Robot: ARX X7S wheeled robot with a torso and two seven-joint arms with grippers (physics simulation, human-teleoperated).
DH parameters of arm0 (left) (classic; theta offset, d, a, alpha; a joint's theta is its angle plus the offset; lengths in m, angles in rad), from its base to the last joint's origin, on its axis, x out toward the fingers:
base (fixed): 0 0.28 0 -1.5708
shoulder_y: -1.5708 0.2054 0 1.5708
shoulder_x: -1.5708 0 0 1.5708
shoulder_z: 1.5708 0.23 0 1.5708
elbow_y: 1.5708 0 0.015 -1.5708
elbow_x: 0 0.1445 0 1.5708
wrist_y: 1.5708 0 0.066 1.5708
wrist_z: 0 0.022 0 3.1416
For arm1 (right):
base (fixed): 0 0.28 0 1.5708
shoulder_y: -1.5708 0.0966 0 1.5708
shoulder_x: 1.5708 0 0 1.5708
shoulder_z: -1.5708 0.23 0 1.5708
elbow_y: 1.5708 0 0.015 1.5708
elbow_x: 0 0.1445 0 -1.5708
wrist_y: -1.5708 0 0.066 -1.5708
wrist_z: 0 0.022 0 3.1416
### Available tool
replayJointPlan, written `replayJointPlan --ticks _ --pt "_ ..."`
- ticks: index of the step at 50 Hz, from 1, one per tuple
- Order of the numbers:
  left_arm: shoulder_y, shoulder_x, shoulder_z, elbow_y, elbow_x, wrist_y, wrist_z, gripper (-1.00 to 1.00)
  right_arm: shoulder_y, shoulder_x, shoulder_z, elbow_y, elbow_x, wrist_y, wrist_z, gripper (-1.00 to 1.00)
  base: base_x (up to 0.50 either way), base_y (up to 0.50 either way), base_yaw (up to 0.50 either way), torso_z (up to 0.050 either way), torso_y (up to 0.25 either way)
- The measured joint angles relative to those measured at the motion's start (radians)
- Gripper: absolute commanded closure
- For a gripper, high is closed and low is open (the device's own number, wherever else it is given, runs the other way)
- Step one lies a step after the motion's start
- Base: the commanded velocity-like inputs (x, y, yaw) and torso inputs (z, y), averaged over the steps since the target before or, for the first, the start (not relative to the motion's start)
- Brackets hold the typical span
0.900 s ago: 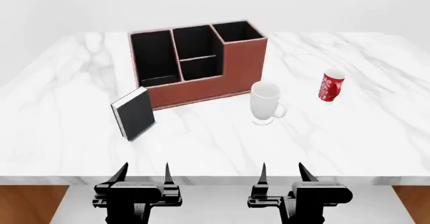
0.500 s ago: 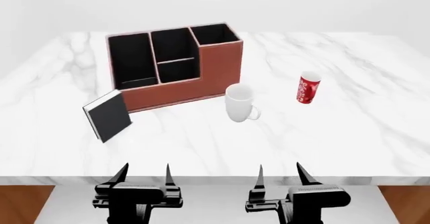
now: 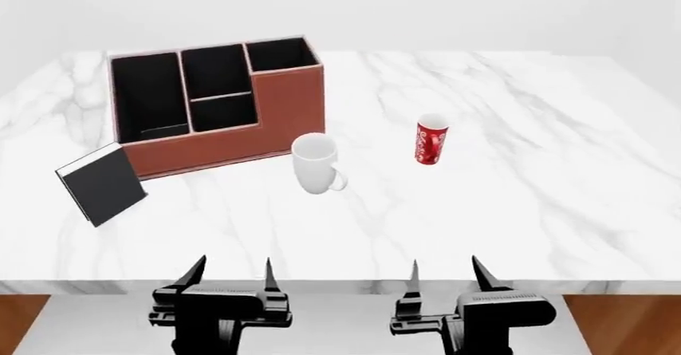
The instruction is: Pick up the red mug and place it to the right of the caddy.
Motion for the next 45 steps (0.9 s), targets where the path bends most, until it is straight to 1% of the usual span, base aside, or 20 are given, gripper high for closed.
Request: replayJointPlan --ticks 2,5,10,12,15,18,23,29,45 --pt "-0.021 -0.01 0.002 0.054 -0.007 -0.074 -0.001 -1.0 0.012 0.003 -0.003 -0.037 0.007 0.053 0.0 -1.0 0.0 0.0 0.0 0.0 0.0" --pt "-0.087 -0.028 0.005 0.161 -0.018 -0.233 0.002 -1.0 0.049 0.009 -0.004 -0.117 0.022 0.172 -0.001 -1.0 0.0 0.0 0.0 0.0 0.0" --pt "-0.287 -0.055 0.001 0.328 -0.049 -0.545 0.018 -1.0 0.153 0.015 0.01 -0.249 0.063 0.393 -0.004 -1.0 0.0 0.0 0.0 0.0 0.0" --pt "-0.365 -0.061 -0.003 0.369 -0.061 -0.645 0.026 -1.0 0.195 0.017 0.015 -0.29 0.074 0.461 -0.001 -1.0 0.0 0.0 0.0 0.0 0.0" --pt "-0.455 -0.066 -0.01 0.411 -0.077 -0.756 0.036 -1.0 0.249 0.019 0.02 -0.334 0.087 0.54 0.003 -1.0 0.0 0.0 0.0 0.0 0.0" --pt "-0.517 -0.069 -0.014 0.44 -0.09 -0.835 0.043 -1.0 0.291 0.021 0.022 -0.359 0.094 0.599 0.009 -1.0 0.0 0.0 0.0 0.0 0.0" --pt "-0.586 -0.074 -0.02 0.474 -0.106 -0.923 0.05 -1.0 0.332 0.022 0.023 -0.374 0.105 0.658 0.016 -1.0 0.44 0.0 0.0 0.0 0.0" --pt "-0.638 -0.08 -0.021 0.495 -0.116 -0.983 0.053 -1.0 0.361 0.025 0.027 -0.376 0.117 0.695 0.023 -1.0 0.5 0.0 0.0 0.0 0.0" --pt "-0.688 -0.093 -0.015 0.501 -0.124 -1.027 0.049 -1.0 0.391 0.036 0.028 -0.347 0.136 0.717 0.035 -1.0 0.5 0.0 0.0 0.0 0.001"
